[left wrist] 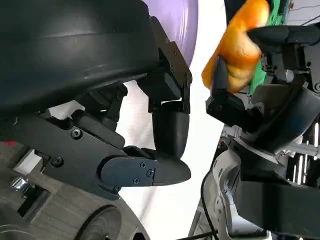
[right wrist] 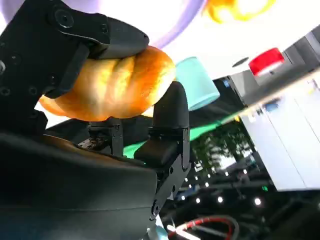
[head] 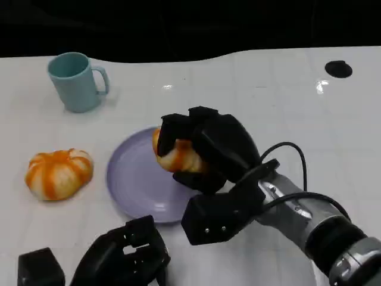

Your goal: Grasp the bread from the table and place it into the plate.

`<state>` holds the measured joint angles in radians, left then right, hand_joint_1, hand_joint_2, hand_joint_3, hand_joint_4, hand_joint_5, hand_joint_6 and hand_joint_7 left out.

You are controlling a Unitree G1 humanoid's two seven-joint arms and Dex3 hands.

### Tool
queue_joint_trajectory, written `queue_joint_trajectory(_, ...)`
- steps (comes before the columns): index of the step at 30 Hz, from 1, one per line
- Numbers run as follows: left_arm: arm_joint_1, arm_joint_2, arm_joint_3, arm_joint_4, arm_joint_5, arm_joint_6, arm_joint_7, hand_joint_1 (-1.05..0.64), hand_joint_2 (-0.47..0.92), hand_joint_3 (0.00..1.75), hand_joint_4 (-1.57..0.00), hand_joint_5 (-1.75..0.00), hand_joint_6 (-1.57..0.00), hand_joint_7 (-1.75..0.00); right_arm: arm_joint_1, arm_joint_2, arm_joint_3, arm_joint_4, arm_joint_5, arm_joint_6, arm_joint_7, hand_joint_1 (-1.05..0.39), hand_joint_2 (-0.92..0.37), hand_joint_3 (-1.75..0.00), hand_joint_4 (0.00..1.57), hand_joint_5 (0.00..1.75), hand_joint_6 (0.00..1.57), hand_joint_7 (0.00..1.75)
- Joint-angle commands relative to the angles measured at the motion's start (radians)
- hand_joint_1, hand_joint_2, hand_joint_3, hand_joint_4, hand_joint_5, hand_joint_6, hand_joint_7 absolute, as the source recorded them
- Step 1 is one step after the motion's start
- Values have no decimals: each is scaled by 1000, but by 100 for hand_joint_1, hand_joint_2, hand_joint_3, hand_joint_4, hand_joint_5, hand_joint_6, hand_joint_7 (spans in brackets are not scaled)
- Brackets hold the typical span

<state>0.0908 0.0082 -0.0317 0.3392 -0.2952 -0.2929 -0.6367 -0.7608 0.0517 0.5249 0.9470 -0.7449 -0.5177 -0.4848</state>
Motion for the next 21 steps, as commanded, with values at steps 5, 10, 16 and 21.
queue_joint_trajectory(5,-2,9,5,3,2,-6,5,-59,71,58,-78,-175,-73,-148,-24,-33,13,-13,12,24,138,-48,-86,-23,40,64,59,13)
queue_joint_trajectory(10,-3,9,5,7,3,-9,5,-58,68,64,-79,-175,-73,-147,-9,-45,7,-57,30,45,233,-64,-92,-19,19,42,44,1)
queue_joint_trajectory(16,-3,6,5,-2,0,11,14,-59,66,66,-79,-175,-74,-147,10,-59,2,-108,55,63,306,-67,-92,-17,9,39,32,0)
queue_joint_trajectory(21,-4,6,6,0,0,4,11,-59,66,66,-78,-175,-74,-146,23,-67,2,-147,63,81,345,-69,-92,-16,4,39,27,0)
